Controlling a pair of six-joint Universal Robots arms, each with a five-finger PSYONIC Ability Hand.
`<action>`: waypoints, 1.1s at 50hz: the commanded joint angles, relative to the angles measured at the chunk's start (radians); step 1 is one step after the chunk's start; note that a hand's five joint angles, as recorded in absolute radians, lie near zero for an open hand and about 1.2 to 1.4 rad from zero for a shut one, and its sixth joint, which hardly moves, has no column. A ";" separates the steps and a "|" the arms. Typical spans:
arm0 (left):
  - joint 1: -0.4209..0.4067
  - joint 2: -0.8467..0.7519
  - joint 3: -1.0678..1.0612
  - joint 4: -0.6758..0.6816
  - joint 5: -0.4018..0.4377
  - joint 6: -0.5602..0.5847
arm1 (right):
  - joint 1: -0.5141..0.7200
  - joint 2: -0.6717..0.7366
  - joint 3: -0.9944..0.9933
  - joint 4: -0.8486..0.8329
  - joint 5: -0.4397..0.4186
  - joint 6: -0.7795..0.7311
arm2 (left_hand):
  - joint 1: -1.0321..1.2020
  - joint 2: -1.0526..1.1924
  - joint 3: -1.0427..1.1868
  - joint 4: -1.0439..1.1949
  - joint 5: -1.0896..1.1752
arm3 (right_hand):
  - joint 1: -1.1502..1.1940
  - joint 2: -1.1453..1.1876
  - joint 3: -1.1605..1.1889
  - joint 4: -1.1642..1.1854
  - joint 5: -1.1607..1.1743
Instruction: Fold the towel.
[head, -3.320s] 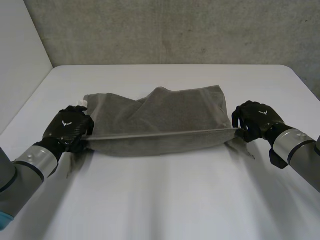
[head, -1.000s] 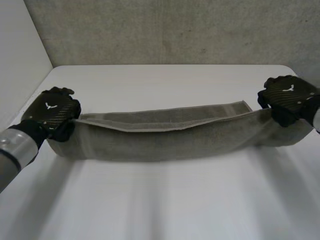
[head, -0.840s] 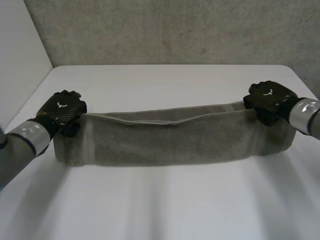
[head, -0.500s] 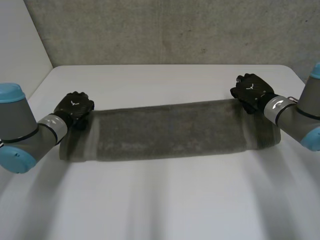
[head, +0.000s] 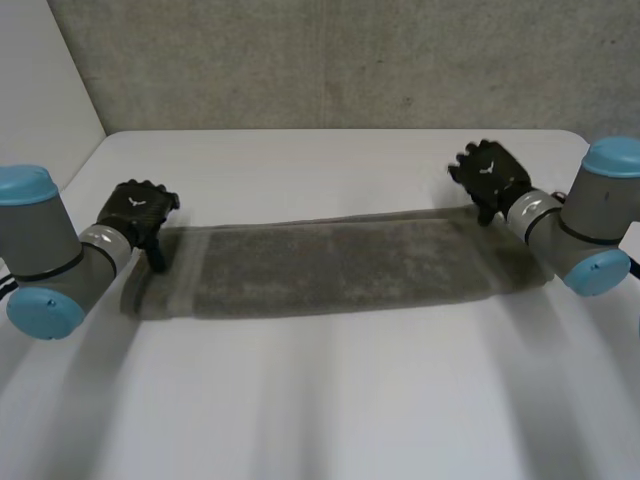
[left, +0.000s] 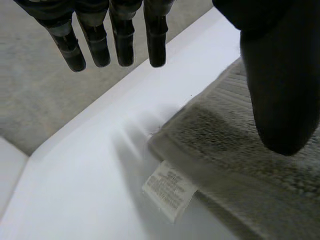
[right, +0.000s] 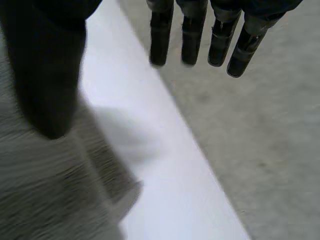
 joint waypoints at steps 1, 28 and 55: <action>0.008 0.124 -0.064 -0.001 -0.029 -0.004 | -0.013 -0.195 0.144 -0.166 0.025 0.176 | -0.124 -0.086 -0.052 -0.059 -0.045 | -0.256 -0.279 -0.044 -0.076 -0.202; 0.008 0.446 -0.510 0.131 0.025 -0.018 | -0.209 -0.506 0.709 0.053 -0.068 0.225 | -0.086 -0.047 -0.052 -0.059 -0.007 | -0.029 -0.052 -0.044 -0.076 0.025; 0.012 0.431 -0.527 0.143 0.024 -0.023 | -0.232 -0.257 0.613 -0.024 -0.122 0.064 | -0.089 -0.050 -0.052 -0.059 -0.010 | 0.966 0.943 -0.044 -0.076 1.019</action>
